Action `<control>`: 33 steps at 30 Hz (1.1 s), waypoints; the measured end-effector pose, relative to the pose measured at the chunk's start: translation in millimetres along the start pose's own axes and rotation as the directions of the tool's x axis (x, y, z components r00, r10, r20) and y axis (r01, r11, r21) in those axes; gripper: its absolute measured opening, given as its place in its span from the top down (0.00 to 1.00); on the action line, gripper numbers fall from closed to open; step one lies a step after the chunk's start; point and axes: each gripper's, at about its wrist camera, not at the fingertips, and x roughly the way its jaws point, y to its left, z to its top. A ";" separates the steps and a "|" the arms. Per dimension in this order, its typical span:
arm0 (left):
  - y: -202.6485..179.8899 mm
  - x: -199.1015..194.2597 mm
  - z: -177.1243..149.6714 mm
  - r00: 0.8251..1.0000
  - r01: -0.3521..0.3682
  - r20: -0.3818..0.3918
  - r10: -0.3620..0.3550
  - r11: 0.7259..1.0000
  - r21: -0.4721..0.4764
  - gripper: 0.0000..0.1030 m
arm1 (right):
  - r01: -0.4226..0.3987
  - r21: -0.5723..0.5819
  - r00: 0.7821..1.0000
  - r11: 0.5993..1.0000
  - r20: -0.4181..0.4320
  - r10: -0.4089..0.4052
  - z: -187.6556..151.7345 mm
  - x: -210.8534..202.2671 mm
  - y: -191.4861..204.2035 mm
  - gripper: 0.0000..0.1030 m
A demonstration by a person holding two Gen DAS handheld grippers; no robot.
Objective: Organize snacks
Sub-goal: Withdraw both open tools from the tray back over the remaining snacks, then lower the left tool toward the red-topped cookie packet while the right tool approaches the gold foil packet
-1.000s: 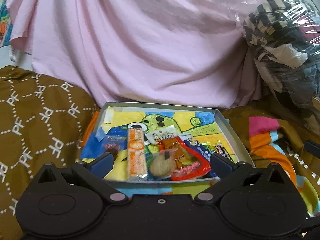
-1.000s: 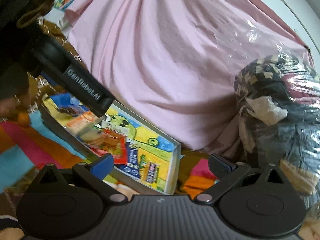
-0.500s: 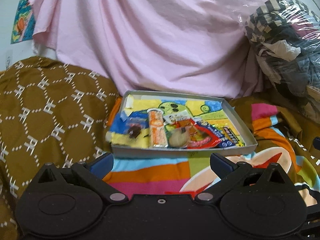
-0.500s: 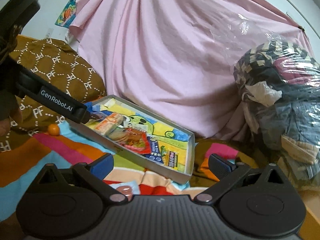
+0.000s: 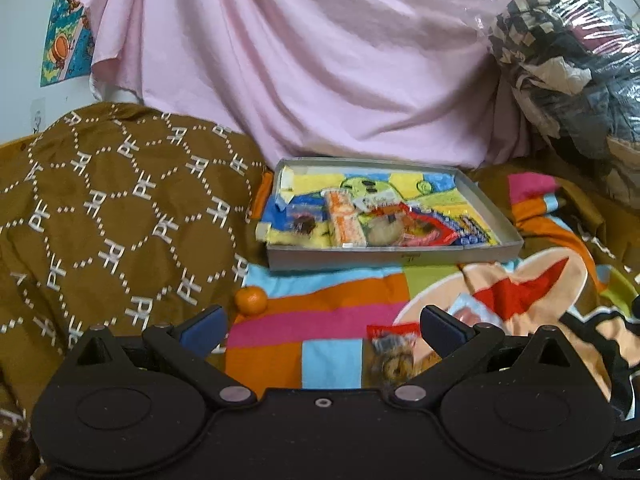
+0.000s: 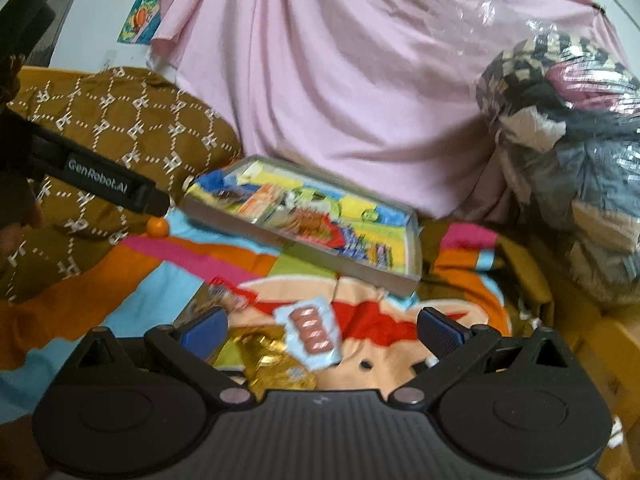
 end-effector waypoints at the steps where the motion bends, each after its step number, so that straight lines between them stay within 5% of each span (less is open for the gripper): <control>1: 1.7 -1.2 -3.4 1.000 0.002 -0.012 -0.002 1.000 0.002 0.01 | -0.003 0.003 1.000 1.000 -0.012 0.004 -2.4 -0.2 2.1 0.00; 13: 12.4 5.2 -28.8 0.989 0.006 -0.146 -0.005 1.000 0.004 0.01 | -0.069 0.094 0.979 0.993 -0.184 0.085 -30.5 5.6 15.9 0.00; 33: 12.0 32.0 -46.6 0.968 0.023 -0.251 -0.016 0.999 0.024 0.01 | -0.083 0.233 0.935 0.969 -0.319 0.156 -44.3 31.9 11.6 0.00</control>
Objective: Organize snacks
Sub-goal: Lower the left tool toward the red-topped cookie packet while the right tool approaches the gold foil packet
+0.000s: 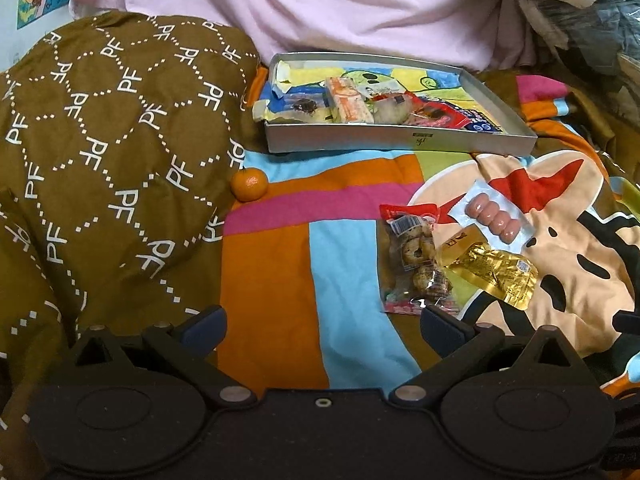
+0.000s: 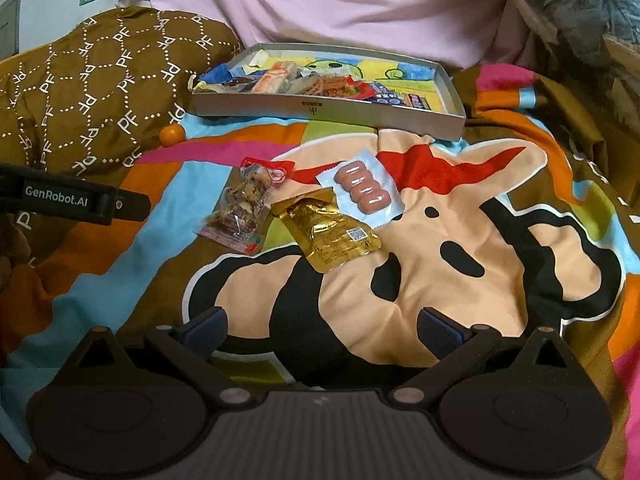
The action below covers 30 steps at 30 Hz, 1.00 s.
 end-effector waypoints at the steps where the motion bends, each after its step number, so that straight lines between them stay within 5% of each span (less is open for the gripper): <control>1: 0.0 1.6 -0.2 1.000 0.001 -0.004 -0.001 1.000 -0.001 0.01 | 0.001 0.000 1.000 1.000 -0.004 -0.001 0.1 1.2 -0.3 0.00; 11: 1.8 14.7 -4.4 0.999 0.017 -0.041 -0.018 1.000 -0.009 0.01 | -0.008 -0.001 1.000 1.000 -0.024 0.008 -0.7 14.6 -1.0 0.00; 19: -11.0 34.0 10.5 0.997 0.082 0.016 -0.081 0.996 -0.046 0.01 | 0.002 -0.072 0.998 0.997 0.060 0.002 4.3 17.4 -5.5 0.00; 30: -22.8 66.2 26.3 0.988 0.154 0.033 -0.152 0.987 -0.044 0.01 | -0.007 -0.126 0.999 0.992 0.045 0.013 25.6 42.7 -21.6 0.00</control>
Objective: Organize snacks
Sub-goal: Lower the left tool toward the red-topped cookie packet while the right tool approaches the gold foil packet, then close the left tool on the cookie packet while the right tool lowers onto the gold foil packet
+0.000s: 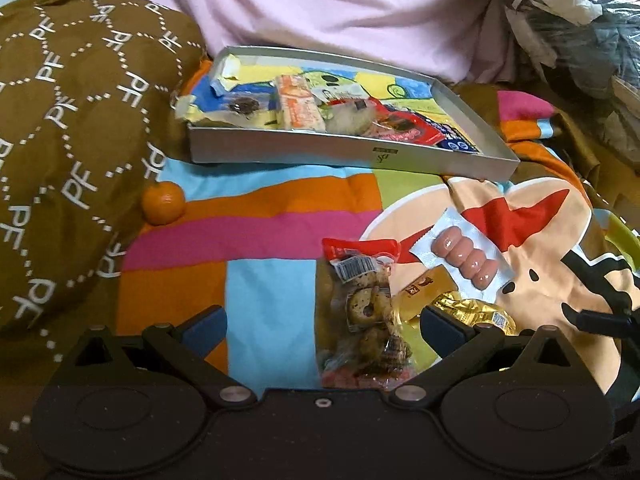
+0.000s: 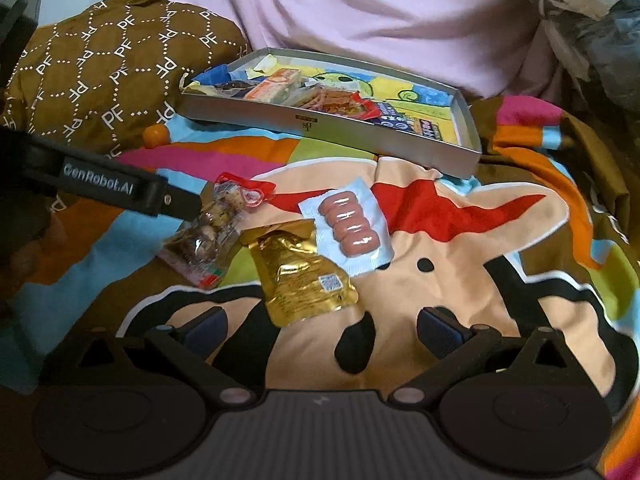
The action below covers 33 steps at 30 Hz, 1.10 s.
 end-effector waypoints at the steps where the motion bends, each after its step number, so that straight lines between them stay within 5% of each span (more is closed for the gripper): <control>1: 0.3 1.9 0.3 1.000 -0.001 0.004 0.001 1.000 0.001 0.01 | -0.007 -0.005 1.000 1.000 -0.005 0.007 2.2 3.5 -1.8 0.00; 6: -0.3 4.6 0.0 0.998 0.025 0.061 -0.027 0.999 0.025 0.01 | -0.025 -0.037 0.999 0.999 -0.021 0.025 10.9 19.3 -5.7 0.00; 16: -1.9 25.0 1.0 0.995 0.099 0.000 -0.099 0.994 0.038 0.06 | -0.082 -0.042 0.995 0.996 -0.054 0.080 22.4 43.3 -10.7 0.04; 33: -6.1 29.2 -0.9 0.993 0.120 -0.028 -0.118 0.991 0.063 0.14 | -0.092 -0.144 0.995 0.985 -0.056 0.085 24.9 52.1 7.7 0.09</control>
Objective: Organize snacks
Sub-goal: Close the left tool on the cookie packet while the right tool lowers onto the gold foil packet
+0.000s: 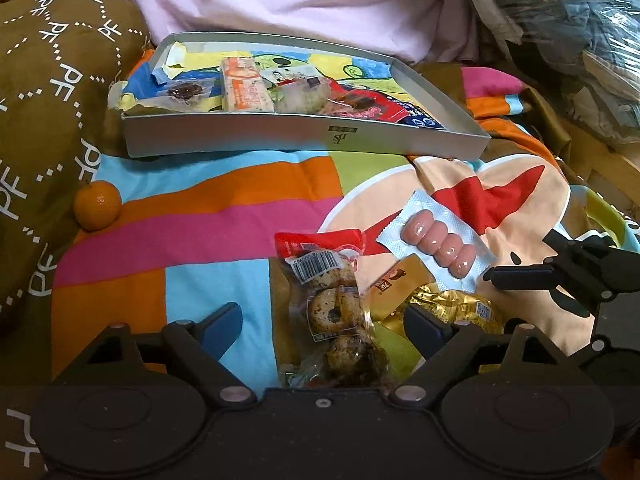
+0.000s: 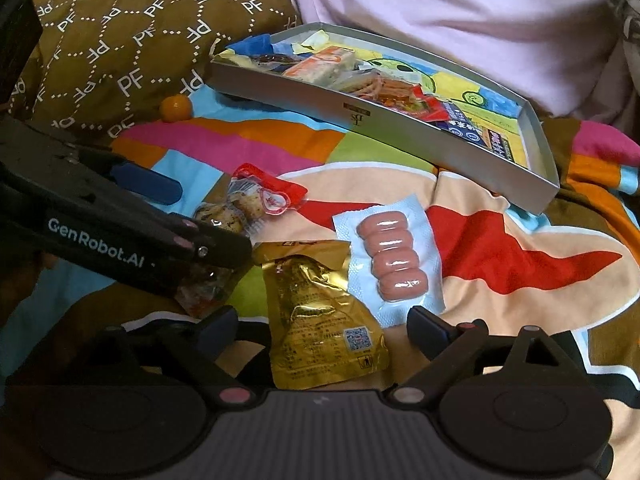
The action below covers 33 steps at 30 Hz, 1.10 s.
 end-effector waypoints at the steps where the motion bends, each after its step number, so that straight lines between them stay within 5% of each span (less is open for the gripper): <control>1: 0.2 0.2 0.0 1.000 -0.001 -0.002 0.001 1.000 0.000 0.14 | 0.001 0.001 1.000 1.000 -0.001 -0.001 -0.2 0.2 0.0 0.09; 14: -3.1 5.3 -2.8 0.999 -0.001 -0.044 0.003 0.999 0.040 0.37 | 0.016 0.005 1.000 1.000 -0.007 -0.016 -2.1 1.2 1.0 0.18; 23: -3.5 5.6 -3.5 0.999 0.001 -0.047 0.001 0.999 0.045 0.38 | 0.013 0.001 1.000 1.000 -0.010 -0.013 -1.5 1.9 2.3 0.20; 28: -4.0 6.2 -4.0 0.999 0.004 -0.054 -0.002 0.999 0.044 0.45 | 0.021 -0.002 1.000 1.000 -0.008 -0.021 -0.8 3.3 3.0 0.32; 33: -4.1 6.7 -4.3 0.998 0.006 -0.061 -0.003 0.999 0.039 0.48 | 0.014 -0.002 1.000 1.000 -0.020 -0.014 0.1 6.6 3.5 0.33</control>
